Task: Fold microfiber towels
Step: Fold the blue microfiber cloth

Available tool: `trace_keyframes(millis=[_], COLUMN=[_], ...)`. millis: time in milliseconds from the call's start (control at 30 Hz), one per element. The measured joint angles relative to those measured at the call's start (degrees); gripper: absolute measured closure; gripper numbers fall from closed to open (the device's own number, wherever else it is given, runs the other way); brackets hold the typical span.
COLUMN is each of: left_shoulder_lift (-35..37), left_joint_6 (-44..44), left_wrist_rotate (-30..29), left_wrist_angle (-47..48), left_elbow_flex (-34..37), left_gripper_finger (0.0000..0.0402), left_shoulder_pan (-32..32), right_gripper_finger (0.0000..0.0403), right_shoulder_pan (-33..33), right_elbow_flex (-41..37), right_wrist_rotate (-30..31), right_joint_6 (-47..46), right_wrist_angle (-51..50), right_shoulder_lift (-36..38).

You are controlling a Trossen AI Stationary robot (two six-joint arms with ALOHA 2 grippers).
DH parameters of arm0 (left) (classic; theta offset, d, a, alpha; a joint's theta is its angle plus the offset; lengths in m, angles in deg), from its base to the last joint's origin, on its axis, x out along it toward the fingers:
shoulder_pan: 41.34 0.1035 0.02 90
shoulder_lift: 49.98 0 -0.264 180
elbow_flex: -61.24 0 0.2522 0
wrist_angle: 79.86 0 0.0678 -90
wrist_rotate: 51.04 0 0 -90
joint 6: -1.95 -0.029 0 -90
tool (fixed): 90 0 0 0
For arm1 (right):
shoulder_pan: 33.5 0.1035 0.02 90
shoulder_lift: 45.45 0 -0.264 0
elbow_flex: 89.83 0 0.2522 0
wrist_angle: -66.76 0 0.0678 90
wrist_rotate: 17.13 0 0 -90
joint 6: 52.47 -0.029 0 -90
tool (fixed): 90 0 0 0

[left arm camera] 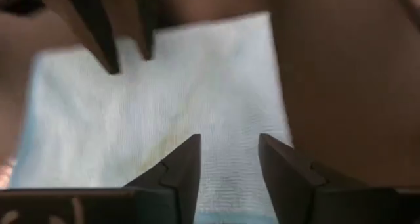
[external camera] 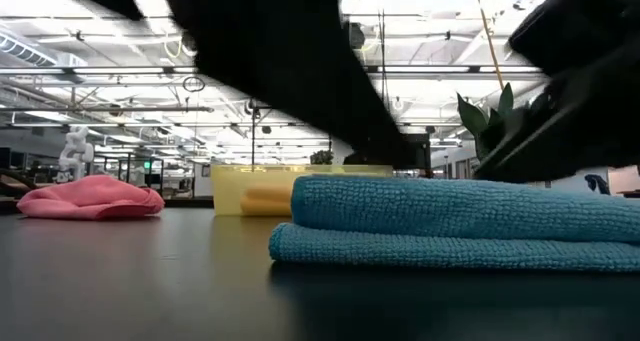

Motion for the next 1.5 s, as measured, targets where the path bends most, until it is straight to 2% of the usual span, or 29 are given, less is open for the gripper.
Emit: trace_keyframes(millis=[167,367,433,533,667,833,1000,1133,1267,1333,1433,1500], left_shoulder_lift=[-1.35,-2.11,-2.05,-2.05,-1.76,-1.81,-1.83,-2.04,-3.09,-3.70,-3.94,-4.12], left_joint_6=[6.48,11.50,12.38,12.83,9.81,9.75,10.55,11.60,13.16,15.16,18.69,21.24], left_wrist_rotate=[2.14,2.64,1.80,-2.78,-8.22,-8.86,-7.68,-5.33,-2.98,-3.45,-6.23,-8.31], left_wrist_angle=[2.60,0.17,-0.25,-2.38,-8.30,-10.80,-5.45,-3.68,-2.92,-3.49,0.46,2.59], left_elbow_flex=[0.05,0.08,0.00,-0.45,-1.26,-1.24,-1.20,-1.15,-0.19,0.03,0.26,0.16], left_gripper_finger=[0.0285,0.0315,0.0321,0.0330,0.0341,0.0360,0.0385,0.0398,0.0384,0.0382,0.0392,0.0398], left_shoulder_pan=[0.63,-0.80,-1.42,-2.11,-0.96,3.98,9.37,12.38,13.40,13.33,13.01,12.95], right_gripper_finger=[0.0345,0.0398,0.0399,0.0390,0.0386,0.0386,0.0384,0.0367,0.0324,0.0297,0.0263,0.0252], right_shoulder_pan=[-2.70,-2.47,-1.97,-0.49,2.01,2.80,1.72,1.07,0.88,0.88,0.88,0.94], right_elbow_flex=[-0.04,-2.58,-4.05,-5.21,-5.35,-5.35,-5.35,-5.35,-5.38,-5.38,-5.33,-5.35], right_wrist_rotate=[0.05,1.25,1.40,1.38,1.35,1.40,1.36,1.35,1.36,1.40,1.83,4.47], right_joint_6=[-3.13,-1.28,-1.11,-1.08,0.04,0.98,-0.35,-0.62,-0.68,-0.96,-1.66,-2.79], right_wrist_angle=[-6.89,-9.34,-9.43,-9.06,-5.77,-3.82,-4.94,-7.08,-9.92,-11.17,-10.78,-10.26], right_shoulder_lift=[-0.60,3.84,7.13,11.09,11.62,8.54,5.84,5.18,7.17,9.23,12.02,12.54])
